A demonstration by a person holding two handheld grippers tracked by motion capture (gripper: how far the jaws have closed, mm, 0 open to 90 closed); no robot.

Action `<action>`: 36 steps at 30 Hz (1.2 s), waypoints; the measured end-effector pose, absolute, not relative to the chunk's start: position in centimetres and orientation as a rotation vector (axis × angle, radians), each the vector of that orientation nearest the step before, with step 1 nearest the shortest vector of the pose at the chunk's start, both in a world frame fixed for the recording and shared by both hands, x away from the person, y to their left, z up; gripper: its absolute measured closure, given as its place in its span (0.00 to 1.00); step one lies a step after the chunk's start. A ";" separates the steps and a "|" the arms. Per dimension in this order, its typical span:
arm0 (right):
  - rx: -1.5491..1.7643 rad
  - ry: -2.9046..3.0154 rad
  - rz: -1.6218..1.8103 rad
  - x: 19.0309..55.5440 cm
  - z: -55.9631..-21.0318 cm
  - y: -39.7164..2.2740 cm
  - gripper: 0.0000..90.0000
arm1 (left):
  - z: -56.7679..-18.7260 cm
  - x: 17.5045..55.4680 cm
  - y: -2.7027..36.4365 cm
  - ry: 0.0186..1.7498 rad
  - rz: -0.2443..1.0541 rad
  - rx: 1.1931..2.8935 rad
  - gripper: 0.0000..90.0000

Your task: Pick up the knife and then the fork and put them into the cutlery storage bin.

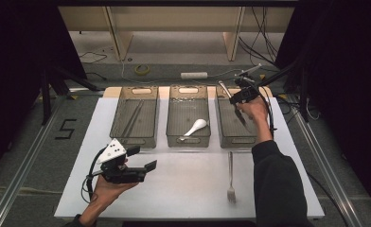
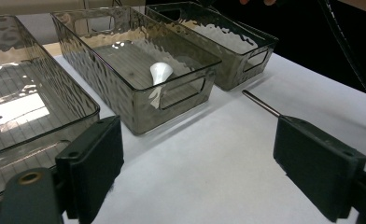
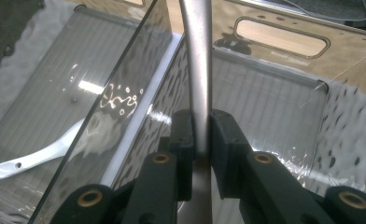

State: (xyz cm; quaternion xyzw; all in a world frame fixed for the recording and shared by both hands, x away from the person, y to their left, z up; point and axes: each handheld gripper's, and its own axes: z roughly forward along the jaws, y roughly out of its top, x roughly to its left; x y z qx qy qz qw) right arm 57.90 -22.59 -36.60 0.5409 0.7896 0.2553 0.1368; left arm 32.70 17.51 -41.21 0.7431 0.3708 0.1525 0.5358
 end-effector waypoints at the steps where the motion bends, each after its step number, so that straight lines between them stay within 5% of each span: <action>1: 1.571 2.284 0.742 57.9 -36.7 -22.5 0.89 | -41.2 32.7 17.5 0.883 0.363 1.771 0.17; 25: 1.641 2.227 0.727 58.3 -38.8 -22.6 0.88 | -41.2 32.6 17.6 0.883 0.364 1.766 0.17; 36: 1.612 2.232 0.803 57.1 -37.1 -22.5 0.59 | -41.2 32.6 17.6 0.885 0.363 1.767 0.17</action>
